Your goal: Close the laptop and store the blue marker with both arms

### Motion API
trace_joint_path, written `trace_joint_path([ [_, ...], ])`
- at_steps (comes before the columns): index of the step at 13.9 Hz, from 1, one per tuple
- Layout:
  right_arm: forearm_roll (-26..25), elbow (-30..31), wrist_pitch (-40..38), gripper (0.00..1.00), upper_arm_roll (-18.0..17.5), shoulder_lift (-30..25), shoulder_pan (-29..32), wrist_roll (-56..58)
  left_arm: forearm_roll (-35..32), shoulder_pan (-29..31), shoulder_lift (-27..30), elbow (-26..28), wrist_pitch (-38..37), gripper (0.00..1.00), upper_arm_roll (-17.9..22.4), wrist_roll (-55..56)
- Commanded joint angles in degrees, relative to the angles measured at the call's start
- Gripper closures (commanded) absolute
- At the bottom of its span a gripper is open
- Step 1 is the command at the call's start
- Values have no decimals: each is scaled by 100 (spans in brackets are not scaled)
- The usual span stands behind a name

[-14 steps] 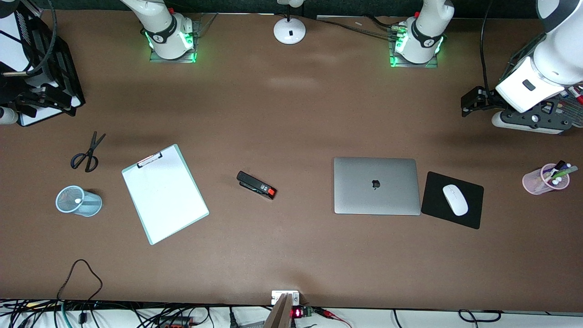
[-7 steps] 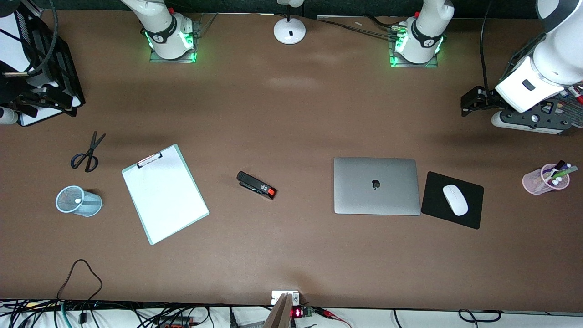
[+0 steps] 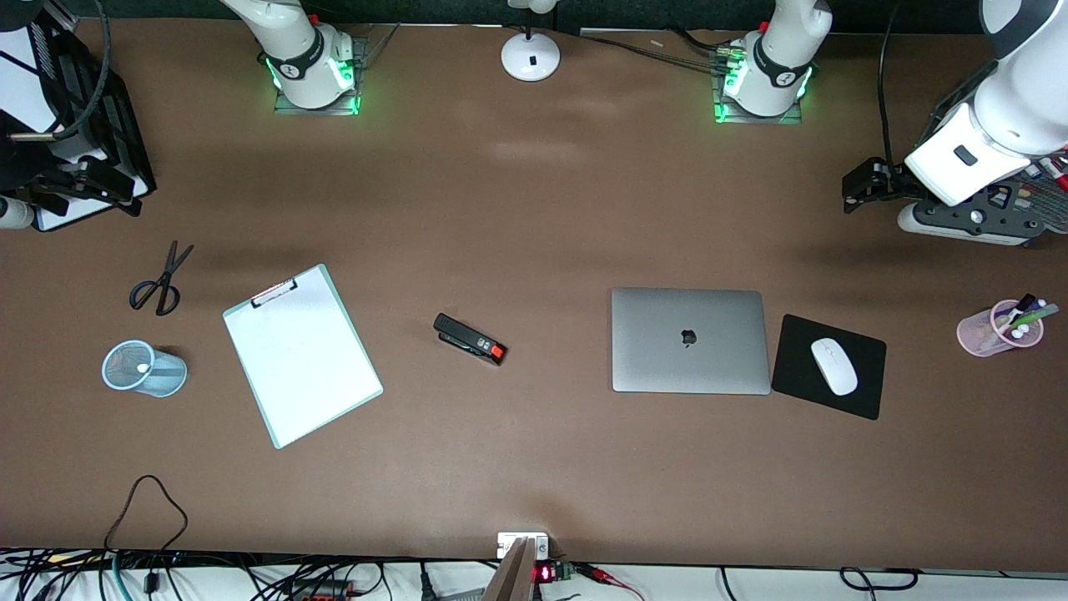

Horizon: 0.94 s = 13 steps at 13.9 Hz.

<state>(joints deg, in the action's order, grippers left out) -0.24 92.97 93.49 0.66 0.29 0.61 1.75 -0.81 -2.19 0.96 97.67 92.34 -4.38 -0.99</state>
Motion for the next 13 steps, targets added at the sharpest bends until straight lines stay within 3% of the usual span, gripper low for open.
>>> trace_joint_path([
  [1,-91,2,73,0,-49,-64,0,-131,90,8,80,24,-58,0,-2,-42],
  [13,-38,-7,38,0,-49,-11,0,-78,55,-10,63,-38,-49,0,-11,-24],
])
